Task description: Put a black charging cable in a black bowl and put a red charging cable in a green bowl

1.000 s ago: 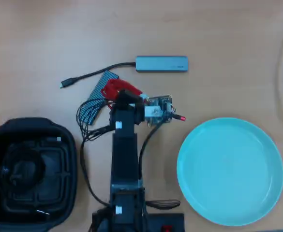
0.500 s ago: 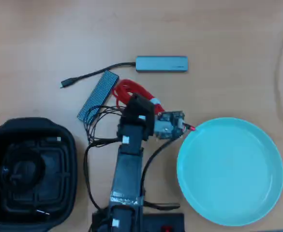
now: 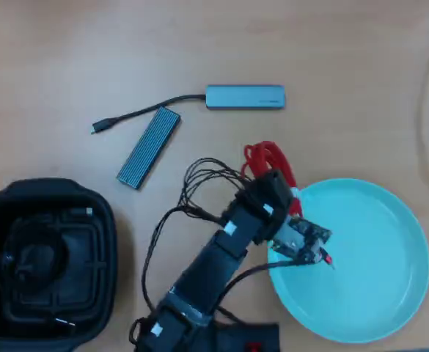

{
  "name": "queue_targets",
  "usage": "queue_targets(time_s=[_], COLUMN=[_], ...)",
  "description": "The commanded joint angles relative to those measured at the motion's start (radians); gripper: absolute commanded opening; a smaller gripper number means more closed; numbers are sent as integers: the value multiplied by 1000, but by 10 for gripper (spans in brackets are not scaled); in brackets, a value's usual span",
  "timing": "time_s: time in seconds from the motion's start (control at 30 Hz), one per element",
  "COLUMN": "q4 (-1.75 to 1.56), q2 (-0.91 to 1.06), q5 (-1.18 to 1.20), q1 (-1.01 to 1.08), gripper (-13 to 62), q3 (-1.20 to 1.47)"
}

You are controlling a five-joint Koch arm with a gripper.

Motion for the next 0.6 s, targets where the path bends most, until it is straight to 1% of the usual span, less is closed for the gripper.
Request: queue_targets(time_s=[0.0,0.13,0.4,0.57], q4=[-58,-110,-132,-141], q2=[52,49,41,38], q5=[15,15,11,23], q1=[69,212,434,592], gripper=[-62,-62,-62,-60], q3=[-60,-51,-46,89])
